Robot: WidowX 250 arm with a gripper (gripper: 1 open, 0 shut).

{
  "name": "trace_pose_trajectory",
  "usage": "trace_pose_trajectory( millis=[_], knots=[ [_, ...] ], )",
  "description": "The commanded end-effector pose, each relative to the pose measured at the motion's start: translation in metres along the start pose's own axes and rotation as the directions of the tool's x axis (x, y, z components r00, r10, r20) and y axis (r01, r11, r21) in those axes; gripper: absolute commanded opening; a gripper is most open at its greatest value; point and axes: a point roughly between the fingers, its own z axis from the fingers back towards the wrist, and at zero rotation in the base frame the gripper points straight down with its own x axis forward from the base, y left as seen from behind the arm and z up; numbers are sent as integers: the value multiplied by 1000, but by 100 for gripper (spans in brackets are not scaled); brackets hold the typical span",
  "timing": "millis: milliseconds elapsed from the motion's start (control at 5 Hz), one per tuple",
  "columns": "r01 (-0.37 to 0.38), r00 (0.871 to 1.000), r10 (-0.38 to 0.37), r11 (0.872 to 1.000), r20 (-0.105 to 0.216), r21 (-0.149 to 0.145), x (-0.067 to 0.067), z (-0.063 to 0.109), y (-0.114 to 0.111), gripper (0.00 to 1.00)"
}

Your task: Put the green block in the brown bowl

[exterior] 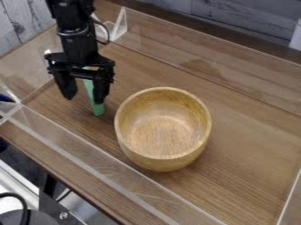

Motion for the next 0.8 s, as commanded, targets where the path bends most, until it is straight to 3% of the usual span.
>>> trace_pose_trajectory(
  millis=[0, 600],
  knots=[
    [-22, 997, 21, 1000, 70, 5, 12, 17, 5, 100],
    [-42, 996, 41, 999, 77, 8, 16, 11, 7, 100]
  ],
)
